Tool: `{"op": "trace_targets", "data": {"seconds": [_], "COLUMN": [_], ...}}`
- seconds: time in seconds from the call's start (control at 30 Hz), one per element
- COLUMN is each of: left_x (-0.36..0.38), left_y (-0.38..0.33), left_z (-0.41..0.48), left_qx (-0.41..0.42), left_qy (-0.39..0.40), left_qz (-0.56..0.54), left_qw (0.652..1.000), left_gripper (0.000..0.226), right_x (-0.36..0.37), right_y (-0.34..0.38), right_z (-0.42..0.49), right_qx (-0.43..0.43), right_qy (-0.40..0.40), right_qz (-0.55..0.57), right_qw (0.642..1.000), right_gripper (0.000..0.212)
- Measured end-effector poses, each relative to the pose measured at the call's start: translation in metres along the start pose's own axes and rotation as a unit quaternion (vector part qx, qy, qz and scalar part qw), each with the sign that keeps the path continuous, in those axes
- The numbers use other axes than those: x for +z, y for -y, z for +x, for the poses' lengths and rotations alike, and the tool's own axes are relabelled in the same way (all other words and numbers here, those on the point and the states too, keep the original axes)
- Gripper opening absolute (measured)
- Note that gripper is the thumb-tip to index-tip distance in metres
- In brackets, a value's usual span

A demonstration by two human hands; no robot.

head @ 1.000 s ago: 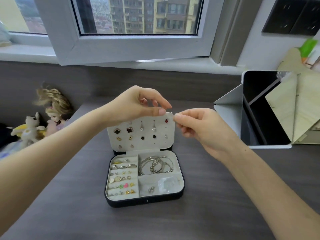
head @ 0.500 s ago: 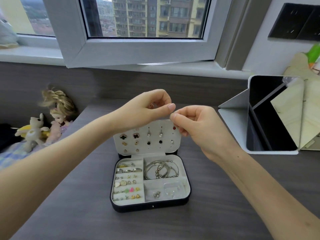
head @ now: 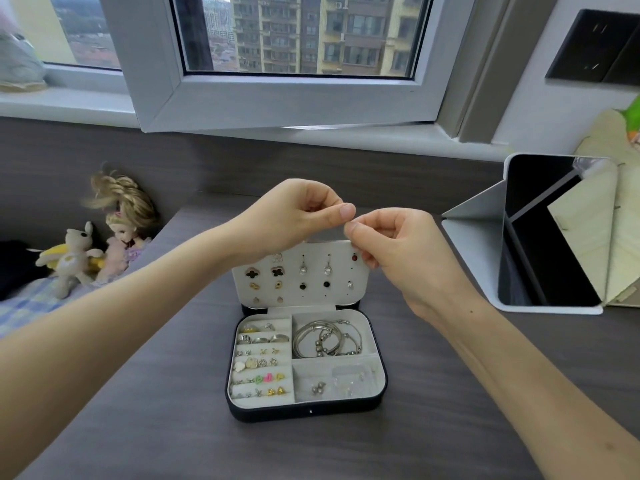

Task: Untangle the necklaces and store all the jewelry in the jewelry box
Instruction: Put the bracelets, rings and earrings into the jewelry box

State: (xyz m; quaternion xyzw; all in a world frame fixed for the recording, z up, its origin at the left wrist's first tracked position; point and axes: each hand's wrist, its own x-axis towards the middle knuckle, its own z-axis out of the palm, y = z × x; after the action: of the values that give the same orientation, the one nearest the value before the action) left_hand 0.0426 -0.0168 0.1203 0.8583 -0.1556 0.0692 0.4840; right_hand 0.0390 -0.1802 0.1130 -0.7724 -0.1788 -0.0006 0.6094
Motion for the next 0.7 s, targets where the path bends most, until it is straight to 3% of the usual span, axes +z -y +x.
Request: {"op": "trace_targets", "data": {"seconds": [0.07,0.33,0.57,0.7], "left_x": [0.0004,-0.0049,-0.0084,-0.0073], "left_y": [-0.0011,-0.0005,0.0059,0.0051], "left_z": [-0.0006,-0.0013,0.0008,0.0011], "left_qx": [-0.005,-0.020,-0.018,-0.017], "left_qy": [0.003,0.023,0.052,0.063], "left_qz": [0.000,-0.032,-0.092,-0.073], "left_qw": [1.000,0.999,0.994,0.995], "left_gripper": [0.046,0.047,0.014,0.015], "right_x": [0.0007,0.0009,-0.0009,-0.0004], "right_y": [0.0008,0.0024,0.0022,0.0023], "right_z": [0.0005,0.0027,0.0045,0.0046], "right_qx": [-0.001,-0.005,0.007,0.001], "right_qy": [-0.002,-0.003,-0.003,-0.003], "right_qz": [-0.004,-0.014,-0.015,-0.021], "right_qw": [1.000,1.000,1.000,1.000], "right_gripper": [0.017,0.018,0.019,0.019]}}
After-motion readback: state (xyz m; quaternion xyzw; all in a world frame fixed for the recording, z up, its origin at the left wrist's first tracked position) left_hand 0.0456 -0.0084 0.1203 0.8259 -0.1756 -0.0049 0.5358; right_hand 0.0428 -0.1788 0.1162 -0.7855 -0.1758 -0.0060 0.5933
